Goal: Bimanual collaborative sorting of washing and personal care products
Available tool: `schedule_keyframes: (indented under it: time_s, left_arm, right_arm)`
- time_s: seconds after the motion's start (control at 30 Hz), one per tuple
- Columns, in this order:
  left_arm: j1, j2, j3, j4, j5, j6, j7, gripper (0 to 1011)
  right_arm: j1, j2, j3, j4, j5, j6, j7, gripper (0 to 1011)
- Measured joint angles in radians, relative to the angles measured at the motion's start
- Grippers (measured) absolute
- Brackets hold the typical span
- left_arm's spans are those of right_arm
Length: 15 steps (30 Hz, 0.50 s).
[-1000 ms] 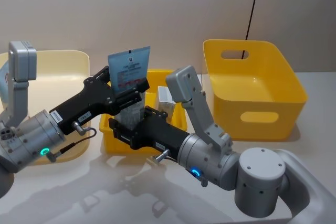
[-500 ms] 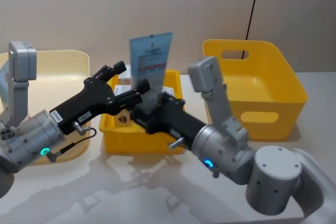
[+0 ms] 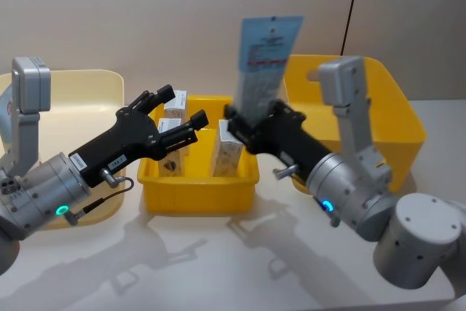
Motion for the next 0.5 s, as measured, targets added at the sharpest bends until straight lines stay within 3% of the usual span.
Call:
schedule_keyframes:
  time_s: [0.5]
  left_arm:
    - [0.000,0.000,0.000,0.000,0.000,0.000,0.000,1003]
  right_arm:
    - [0.024,-0.007,0.080,0.026,-0.058,-0.028,-0.098,635]
